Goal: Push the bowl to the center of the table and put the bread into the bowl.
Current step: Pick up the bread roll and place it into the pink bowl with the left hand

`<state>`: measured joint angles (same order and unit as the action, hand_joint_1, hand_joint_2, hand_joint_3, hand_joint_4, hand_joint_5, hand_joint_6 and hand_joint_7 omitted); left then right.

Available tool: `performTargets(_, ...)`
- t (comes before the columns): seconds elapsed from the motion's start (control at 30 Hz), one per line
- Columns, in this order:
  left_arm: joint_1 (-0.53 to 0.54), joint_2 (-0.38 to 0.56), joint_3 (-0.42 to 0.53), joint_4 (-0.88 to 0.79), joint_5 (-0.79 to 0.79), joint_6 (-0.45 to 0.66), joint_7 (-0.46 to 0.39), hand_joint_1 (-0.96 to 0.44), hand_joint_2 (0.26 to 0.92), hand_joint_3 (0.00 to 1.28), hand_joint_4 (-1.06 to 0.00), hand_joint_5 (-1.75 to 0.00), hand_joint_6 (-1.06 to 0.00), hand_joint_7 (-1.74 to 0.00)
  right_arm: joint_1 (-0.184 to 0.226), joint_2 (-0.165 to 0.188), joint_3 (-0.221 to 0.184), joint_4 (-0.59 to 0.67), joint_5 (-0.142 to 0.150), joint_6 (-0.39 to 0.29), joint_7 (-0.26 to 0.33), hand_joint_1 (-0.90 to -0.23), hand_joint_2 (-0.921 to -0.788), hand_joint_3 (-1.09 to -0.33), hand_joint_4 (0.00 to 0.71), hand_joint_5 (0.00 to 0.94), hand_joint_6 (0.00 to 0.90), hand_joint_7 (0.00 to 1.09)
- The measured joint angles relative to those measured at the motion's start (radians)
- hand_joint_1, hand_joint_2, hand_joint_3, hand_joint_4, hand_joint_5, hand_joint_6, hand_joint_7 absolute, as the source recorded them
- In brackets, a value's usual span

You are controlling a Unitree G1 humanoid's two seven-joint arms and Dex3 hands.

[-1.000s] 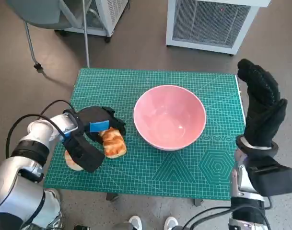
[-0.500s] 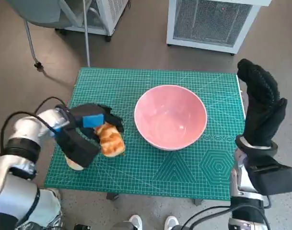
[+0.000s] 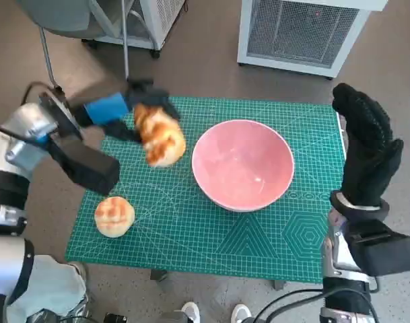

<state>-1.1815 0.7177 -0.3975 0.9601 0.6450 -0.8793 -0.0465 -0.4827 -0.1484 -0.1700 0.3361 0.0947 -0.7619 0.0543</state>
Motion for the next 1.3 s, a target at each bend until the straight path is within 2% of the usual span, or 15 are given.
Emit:
performTargets(0.17, -0.011, -0.061, 0.0, -0.044, 0.011, 0.021, 0.012, 0.0, 0.921, 0.08, -0.64, -1.16, -0.64, -1.2, 0.0, 0.001, 0.001, -0.004, -0.001, 0.0, 0.0, -0.515, -0.921, -0.776, 0.317, 0.003, -0.001, 0.68)
performTargets(0.37, -0.032, -0.141, -0.05, -0.033, 0.091, 0.033, 0.059, 0.0, 0.92, 0.08, -0.65, -1.13, -0.65, -1.22, 0.003, 0.006, 0.005, -0.006, -0.004, 0.0, 0.0, -0.516, -0.921, -0.776, 0.314, 0.002, -0.001, 0.68)
performTargets(0.53, -0.075, -0.21, -0.111, 0.02, 0.184, 0.059, 0.122, 0.0, 0.92, 0.07, -0.65, -1.08, -0.66, -1.25, 0.012, 0.009, 0.006, -0.007, -0.013, 0.0, -0.001, -0.512, -0.921, -0.777, 0.314, 0.002, -0.001, 0.68)
performTargets(0.87, -0.136, -0.326, -0.223, 0.151, 0.292, 0.136, 0.232, 0.0, 0.92, 0.05, -0.68, -1.09, -0.68, -1.2, 0.032, 0.011, 0.007, -0.028, -0.023, 0.0, -0.008, -0.504, -0.921, -0.781, 0.314, 0.001, -0.001, 0.68)
performTargets(1.07, -0.141, -0.373, -0.285, 0.223, 0.337, 0.184, 0.247, 0.0, 0.92, 0.06, -0.67, -1.09, -0.67, -1.22, 0.044, 0.012, 0.009, -0.057, -0.024, 0.011, -0.015, -0.509, -0.921, -0.778, 0.314, 0.001, -0.001, 0.67)
performTargets(1.17, -0.14, -0.385, -0.299, 0.245, 0.34, 0.194, 0.246, 0.0, 0.921, 0.1, -0.63, -1.17, -0.6, -1.24, 0.053, 0.013, 0.011, -0.069, -0.024, 0.013, -0.015, -0.513, -0.921, -0.776, 0.311, 0.0, -0.001, 0.65)
performTargets(1.23, -0.139, -0.392, -0.301, 0.251, 0.339, 0.204, 0.238, 0.0, 0.921, 0.2, -0.51, -1.29, -0.5, -1.36, 0.06, 0.013, 0.012, -0.075, -0.024, 0.015, -0.015, -0.514, -0.921, -0.775, 0.309, 0.0, -0.001, 0.65)
performTargets(1.27, -0.139, -0.395, -0.301, 0.253, 0.336, 0.21, 0.23, -0.03, 0.884, 0.19, -0.41, -0.95, -0.4, -1.07, 0.062, 0.013, 0.012, -0.076, -0.024, 0.016, -0.015, -0.515, -0.921, -0.775, 0.308, 0.0, -0.001, 0.65)
performTargets(1.3, -0.138, -0.397, -0.301, 0.254, 0.333, 0.215, 0.221, -0.05, 0.88, 0.15, -0.4, -0.64, -0.39, -0.79, 0.063, 0.013, 0.012, -0.078, -0.024, 0.017, -0.015, -0.515, -0.921, -0.774, 0.307, 0.0, -0.001, 0.64)
